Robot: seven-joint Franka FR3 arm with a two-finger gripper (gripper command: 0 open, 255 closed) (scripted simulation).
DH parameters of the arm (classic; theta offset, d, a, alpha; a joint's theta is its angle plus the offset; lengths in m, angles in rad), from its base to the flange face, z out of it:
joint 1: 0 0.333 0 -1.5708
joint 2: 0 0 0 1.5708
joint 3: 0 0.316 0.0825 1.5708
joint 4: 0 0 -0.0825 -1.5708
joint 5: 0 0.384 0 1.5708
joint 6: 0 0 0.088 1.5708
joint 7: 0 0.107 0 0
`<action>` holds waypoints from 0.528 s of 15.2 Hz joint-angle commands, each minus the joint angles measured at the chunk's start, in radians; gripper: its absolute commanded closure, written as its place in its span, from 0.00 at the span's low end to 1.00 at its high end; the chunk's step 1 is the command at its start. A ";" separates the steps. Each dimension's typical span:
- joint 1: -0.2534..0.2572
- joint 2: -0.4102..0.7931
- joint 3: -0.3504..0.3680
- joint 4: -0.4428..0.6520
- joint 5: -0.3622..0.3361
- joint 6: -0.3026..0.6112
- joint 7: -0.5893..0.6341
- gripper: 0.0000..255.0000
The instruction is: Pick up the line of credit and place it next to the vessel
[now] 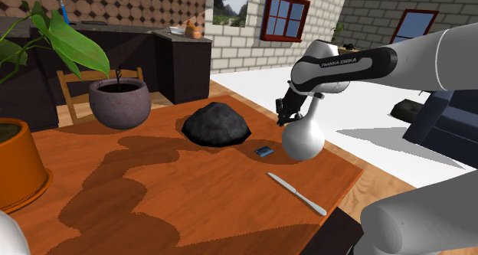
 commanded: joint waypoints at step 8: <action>0.010 0.052 -0.026 0.025 0.044 -0.020 -0.039 0.00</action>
